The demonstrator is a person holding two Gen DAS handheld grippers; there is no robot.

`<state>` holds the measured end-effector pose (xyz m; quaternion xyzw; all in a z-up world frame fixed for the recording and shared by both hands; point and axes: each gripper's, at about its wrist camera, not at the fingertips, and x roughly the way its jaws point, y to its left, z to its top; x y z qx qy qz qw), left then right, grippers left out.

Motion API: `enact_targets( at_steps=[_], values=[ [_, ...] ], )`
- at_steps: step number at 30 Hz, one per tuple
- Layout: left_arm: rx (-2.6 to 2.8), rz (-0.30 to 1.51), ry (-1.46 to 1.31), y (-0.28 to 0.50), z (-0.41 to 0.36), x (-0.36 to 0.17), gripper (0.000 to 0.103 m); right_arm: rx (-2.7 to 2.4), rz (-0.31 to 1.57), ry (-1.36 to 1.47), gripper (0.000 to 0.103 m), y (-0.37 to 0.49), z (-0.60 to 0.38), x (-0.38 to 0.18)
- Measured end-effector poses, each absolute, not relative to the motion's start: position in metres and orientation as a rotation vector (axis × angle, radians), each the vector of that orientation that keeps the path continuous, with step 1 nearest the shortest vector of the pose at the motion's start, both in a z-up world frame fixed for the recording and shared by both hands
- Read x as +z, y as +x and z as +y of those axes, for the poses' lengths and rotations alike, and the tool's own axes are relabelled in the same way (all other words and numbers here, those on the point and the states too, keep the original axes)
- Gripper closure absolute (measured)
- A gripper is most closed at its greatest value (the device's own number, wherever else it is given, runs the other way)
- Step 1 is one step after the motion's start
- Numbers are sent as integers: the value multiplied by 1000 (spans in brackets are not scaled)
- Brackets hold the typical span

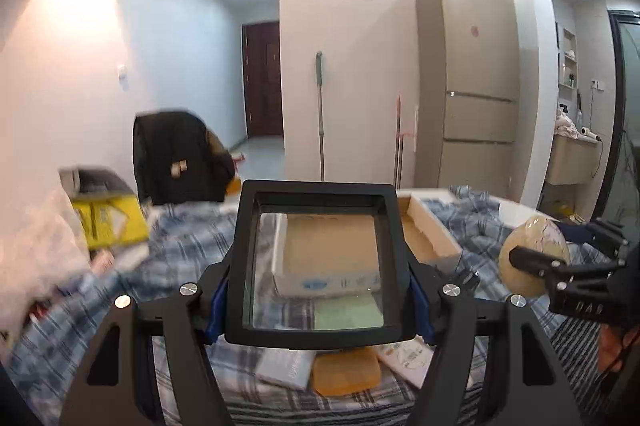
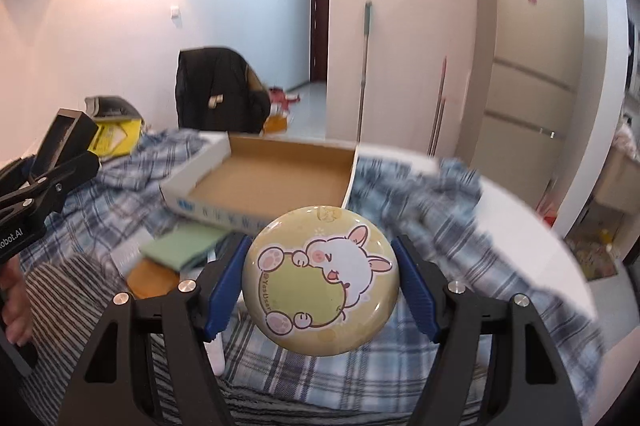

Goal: Organize rigid objects
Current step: 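Lift the black frame with the left gripper while the right gripper grasps the bunny-print tin, then lower the frame into the cardboard box with the left gripper while the right places the tin inside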

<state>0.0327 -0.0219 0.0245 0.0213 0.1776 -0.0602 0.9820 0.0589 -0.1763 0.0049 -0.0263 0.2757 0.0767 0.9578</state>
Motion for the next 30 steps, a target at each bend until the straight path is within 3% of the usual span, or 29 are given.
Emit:
enact_targets(
  at_steps=[11, 16, 20, 30],
  values=[
    [-152, 263, -49, 83, -27, 112, 32, 130, 388, 28, 33, 100, -167, 117],
    [-170, 231, -118, 128, -17, 130, 32, 99, 340, 122, 33, 147, -164, 135],
    [-166, 292, -148, 161, -5, 100, 32, 127, 381, 214, 33, 179, -166, 111],
    [-162, 659, -108, 230, -1, -14, 32, 110, 673, 82, 33, 230, -147, 7]
  ],
)
